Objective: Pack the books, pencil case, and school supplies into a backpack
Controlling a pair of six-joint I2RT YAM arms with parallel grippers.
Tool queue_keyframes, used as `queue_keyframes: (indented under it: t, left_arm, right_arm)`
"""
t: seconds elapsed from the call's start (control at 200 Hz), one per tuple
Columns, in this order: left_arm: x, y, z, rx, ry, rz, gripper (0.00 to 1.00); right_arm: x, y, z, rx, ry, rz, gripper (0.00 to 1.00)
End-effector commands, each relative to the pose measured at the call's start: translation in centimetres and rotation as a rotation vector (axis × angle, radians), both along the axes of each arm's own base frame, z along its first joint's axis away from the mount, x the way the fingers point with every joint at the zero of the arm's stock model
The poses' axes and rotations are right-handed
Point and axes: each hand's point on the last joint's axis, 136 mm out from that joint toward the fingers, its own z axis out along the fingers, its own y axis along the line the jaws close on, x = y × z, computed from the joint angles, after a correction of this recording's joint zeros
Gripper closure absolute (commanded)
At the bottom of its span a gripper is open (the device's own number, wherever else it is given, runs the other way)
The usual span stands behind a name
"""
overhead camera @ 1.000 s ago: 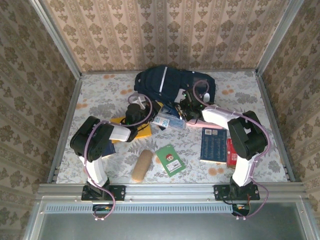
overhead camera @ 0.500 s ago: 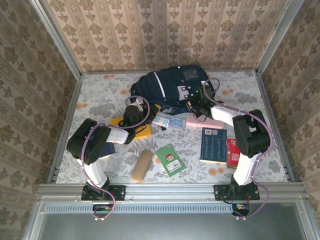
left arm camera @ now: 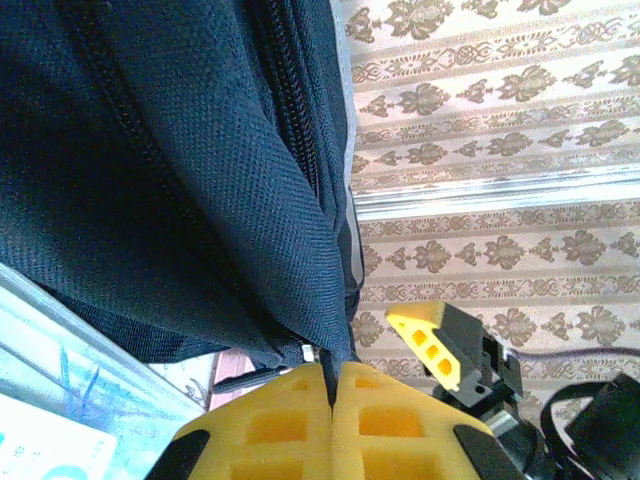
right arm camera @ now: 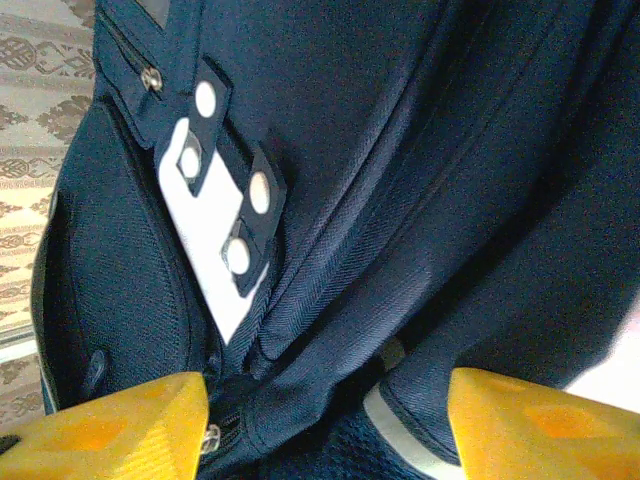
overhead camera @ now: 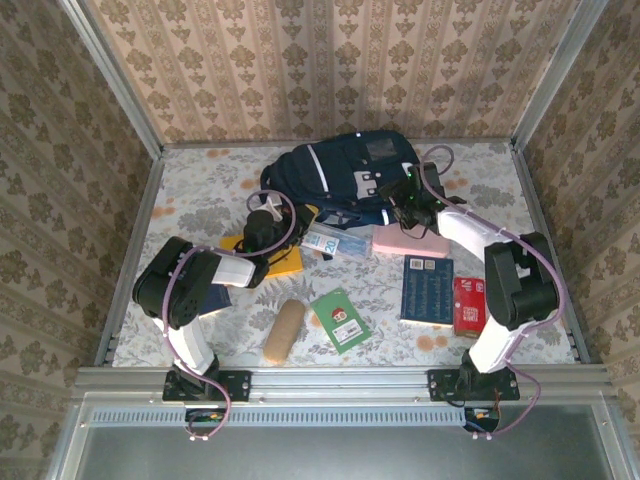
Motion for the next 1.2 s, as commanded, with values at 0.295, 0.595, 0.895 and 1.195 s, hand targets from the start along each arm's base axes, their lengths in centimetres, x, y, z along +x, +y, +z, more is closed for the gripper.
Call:
queue_keyframes:
  t: [0.295,0.595,0.895,1.195]
  left_arm:
    - [0.8,-0.9,6.2,-0.149,-0.145,0.009,1.00]
    - [0.1,-1.6,6.3,-0.145,-0.150,-0.011,1.00]
    - [-0.6,-1.2,5.5,-0.056,-0.165,-0.033,1.00]
    - [-0.2,2.2,4.2,0.143,-0.198,0.031,1.00]
  right_arm:
    - [-2.5,8.8,3.2,0.228,0.045,0.074,0.35]
    - [0.4,12.5,2.0,0.353,0.040,-0.012,0.36]
    - [2.1,11.2,0.1,0.295,0.033,-0.084,0.77]
    - [1.4,9.4,-0.7,0.297,0.031,-0.103,1.00]
